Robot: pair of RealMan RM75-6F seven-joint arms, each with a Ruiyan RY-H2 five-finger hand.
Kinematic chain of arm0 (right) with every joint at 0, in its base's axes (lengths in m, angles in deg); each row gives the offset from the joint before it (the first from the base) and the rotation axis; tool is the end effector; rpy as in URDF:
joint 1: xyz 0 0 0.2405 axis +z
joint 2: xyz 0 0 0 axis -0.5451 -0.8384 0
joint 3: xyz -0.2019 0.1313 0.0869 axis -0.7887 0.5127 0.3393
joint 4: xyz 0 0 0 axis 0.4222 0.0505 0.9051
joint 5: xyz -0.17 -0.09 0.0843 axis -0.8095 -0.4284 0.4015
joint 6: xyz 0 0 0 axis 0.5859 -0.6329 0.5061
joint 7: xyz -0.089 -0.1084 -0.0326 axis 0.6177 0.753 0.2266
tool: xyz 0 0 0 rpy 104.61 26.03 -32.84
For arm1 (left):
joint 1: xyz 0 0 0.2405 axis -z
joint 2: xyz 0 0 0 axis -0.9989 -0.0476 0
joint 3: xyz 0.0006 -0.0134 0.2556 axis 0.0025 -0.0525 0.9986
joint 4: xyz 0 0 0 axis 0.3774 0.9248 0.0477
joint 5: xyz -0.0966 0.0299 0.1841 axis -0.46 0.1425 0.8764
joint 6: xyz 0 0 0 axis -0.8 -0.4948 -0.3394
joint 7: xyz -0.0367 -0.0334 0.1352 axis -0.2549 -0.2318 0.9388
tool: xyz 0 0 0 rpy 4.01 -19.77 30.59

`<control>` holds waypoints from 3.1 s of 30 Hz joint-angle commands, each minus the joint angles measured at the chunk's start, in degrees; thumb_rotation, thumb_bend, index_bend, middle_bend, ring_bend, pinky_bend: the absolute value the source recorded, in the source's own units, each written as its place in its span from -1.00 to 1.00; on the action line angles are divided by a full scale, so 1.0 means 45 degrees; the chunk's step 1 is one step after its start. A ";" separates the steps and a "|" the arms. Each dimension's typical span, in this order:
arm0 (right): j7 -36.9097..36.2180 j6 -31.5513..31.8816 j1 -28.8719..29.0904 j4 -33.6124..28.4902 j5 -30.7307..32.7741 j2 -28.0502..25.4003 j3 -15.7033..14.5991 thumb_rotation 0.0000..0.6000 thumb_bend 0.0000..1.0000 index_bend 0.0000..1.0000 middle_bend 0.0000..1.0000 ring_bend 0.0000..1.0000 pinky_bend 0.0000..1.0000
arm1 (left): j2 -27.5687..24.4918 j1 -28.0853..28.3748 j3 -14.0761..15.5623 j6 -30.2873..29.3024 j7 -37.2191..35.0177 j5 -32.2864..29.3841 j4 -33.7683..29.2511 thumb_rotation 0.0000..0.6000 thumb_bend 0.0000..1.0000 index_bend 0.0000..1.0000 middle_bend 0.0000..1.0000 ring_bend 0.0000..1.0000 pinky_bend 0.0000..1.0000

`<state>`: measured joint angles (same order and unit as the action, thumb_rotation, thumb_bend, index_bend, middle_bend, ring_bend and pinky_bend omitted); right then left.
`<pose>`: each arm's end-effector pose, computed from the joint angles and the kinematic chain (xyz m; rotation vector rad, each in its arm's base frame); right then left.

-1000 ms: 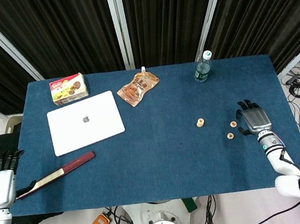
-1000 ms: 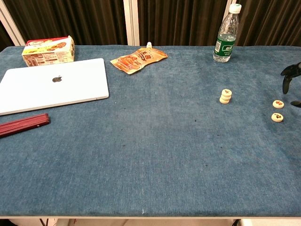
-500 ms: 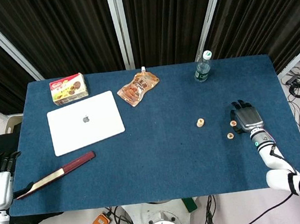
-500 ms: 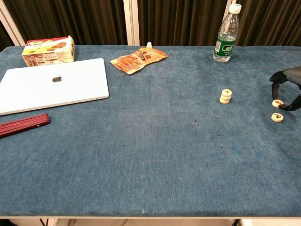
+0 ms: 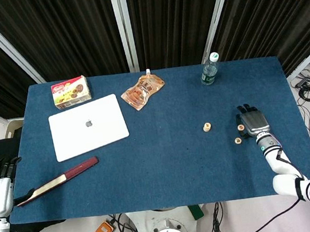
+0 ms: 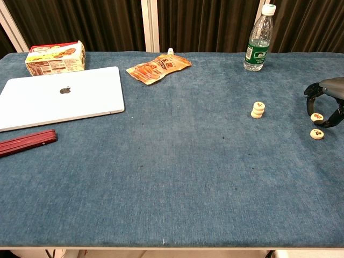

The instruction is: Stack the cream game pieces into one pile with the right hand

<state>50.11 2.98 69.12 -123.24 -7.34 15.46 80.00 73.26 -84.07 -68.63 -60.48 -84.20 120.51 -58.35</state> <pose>-0.2983 -0.3547 0.0220 1.6852 -1.0287 0.4702 -0.3298 0.1739 0.1372 -1.3045 -0.9120 -0.8169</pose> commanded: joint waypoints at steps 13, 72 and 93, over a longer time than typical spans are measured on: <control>-0.0237 0.0606 0.0517 -0.2812 -0.0634 -0.1322 0.1063 1.00 0.04 0.20 -0.61 -0.73 -0.59 | -0.0037 -0.0010 0.0012 -0.0084 0.0014 0.0112 -0.0082 1.00 -1.00 -0.67 -0.68 -0.81 -0.94; 0.1875 0.0381 0.2466 -0.2812 0.1366 -0.0107 0.0236 1.00 0.04 -0.13 -0.61 -0.73 -0.59 | 0.0218 -0.0083 0.0097 0.0172 -0.0310 -0.0083 0.0388 1.00 -1.00 -0.67 -0.68 -0.81 -0.94; -0.0406 0.3045 -0.1218 -0.5230 -0.1069 -0.3179 -0.1416 1.00 -0.40 -0.14 -0.61 -0.72 -0.53 | 0.0321 0.0223 -0.0041 0.0156 -0.0176 0.0273 0.0236 1.00 -1.00 -0.67 -0.68 -0.81 -0.94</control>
<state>48.15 17.76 64.05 -147.60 -12.33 0.73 74.20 74.67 -83.13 -68.79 -59.76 -85.04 121.68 -57.24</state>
